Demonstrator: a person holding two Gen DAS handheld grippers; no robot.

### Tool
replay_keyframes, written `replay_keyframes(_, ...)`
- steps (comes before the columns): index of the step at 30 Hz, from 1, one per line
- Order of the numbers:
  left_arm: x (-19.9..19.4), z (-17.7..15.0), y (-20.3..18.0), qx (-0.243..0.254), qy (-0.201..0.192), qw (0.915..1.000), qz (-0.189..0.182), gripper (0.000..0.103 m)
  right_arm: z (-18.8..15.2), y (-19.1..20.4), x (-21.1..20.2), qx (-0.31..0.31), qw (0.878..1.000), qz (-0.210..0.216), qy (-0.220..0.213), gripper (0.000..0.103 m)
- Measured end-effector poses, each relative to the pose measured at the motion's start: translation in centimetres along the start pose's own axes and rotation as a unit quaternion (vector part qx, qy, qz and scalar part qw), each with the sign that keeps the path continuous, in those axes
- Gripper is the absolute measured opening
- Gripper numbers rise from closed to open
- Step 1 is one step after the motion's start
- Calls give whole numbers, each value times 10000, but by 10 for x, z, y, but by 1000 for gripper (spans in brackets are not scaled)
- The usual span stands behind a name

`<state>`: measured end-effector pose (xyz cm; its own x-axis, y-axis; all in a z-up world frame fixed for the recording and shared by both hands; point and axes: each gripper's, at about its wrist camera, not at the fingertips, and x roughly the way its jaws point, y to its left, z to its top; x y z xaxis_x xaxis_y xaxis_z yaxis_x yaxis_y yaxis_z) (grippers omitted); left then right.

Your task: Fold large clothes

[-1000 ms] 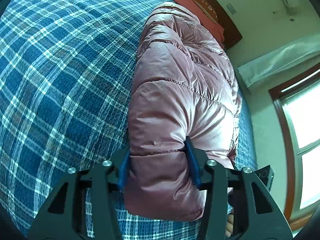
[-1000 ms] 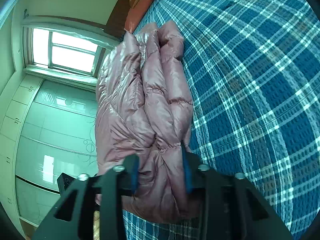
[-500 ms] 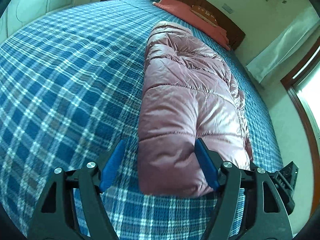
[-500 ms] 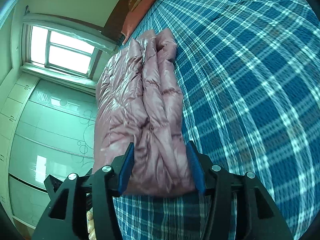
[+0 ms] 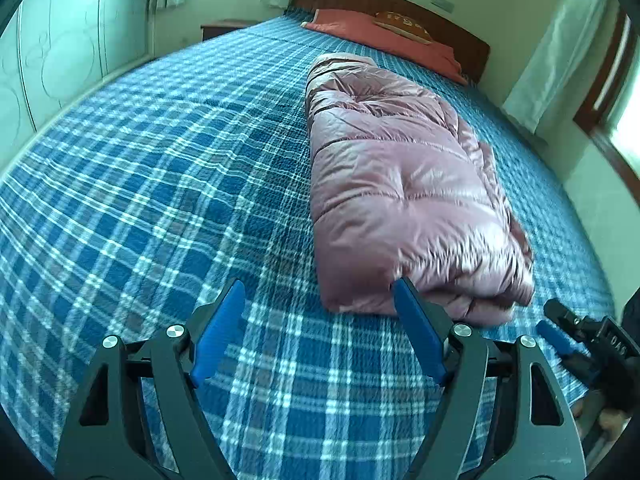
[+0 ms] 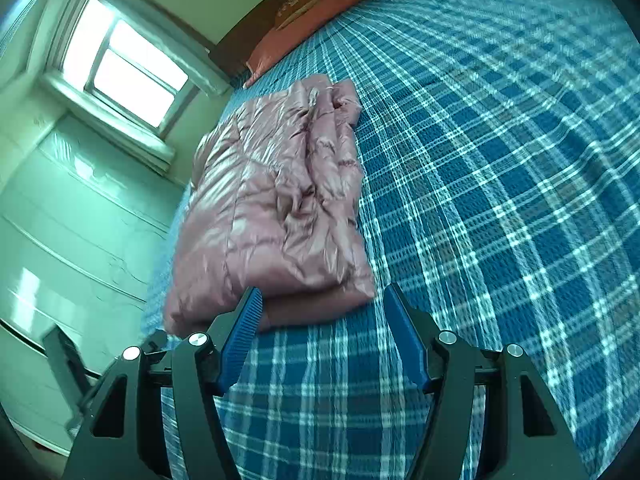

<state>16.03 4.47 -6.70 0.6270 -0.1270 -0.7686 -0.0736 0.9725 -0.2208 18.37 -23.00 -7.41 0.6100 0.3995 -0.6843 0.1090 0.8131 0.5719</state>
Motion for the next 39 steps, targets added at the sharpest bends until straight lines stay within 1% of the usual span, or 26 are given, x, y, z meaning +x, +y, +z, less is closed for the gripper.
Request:
replay_keyframes(1, -4, -2, -1, 71, -40, 9999, 68, 83, -4, 4, -2, -87, 9999, -87, -20, 63)
replay_keyframes(3, -13, -9, -5, 209, -175, 9994, 198, 86, -13, 13, -7, -358, 9986, -386, -97, 64)
replay_keyframes(6, -24, -16, -8, 306, -291, 9985, 343, 92, -22, 26, -14, -694, 9942, -780, -250, 70)
replay_keyframes(9, -35, -23, -9, 342, -387, 9972, 548, 95, -34, 38, -22, -1062, 9868, -1146, -427, 75)
replay_keyframes(14, -52, -26, -14, 450, -491, 9949, 763, 96, -43, 57, -38, -1403, 9774, -1413, -706, 78)
replay_keyframes(20, -82, -19, -20, 425, -819, 9928, 759, 96, -38, 81, -56, -1602, 9706, -1482, -1019, 79)
replay_keyframes(24, -99, -13, -23, 417, -980, 9911, 801, 100, -36, 95, -69, -1788, 9650, -1496, -1202, 79)
replay_keyframes(26, -106, -12, -23, 369, -1049, 9902, 846, 100, -37, 102, -74, -1835, 9638, -1466, -1262, 79)
replay_keyframes(34, -124, -7, -30, 348, -1228, 9886, 795, 100, -39, 119, -85, -2021, 9573, -1445, -1479, 79)
replay_keyframes(39, -126, -6, -35, 434, -1283, 9875, 809, 100, -40, 122, -85, -2048, 9566, -1431, -1498, 79)
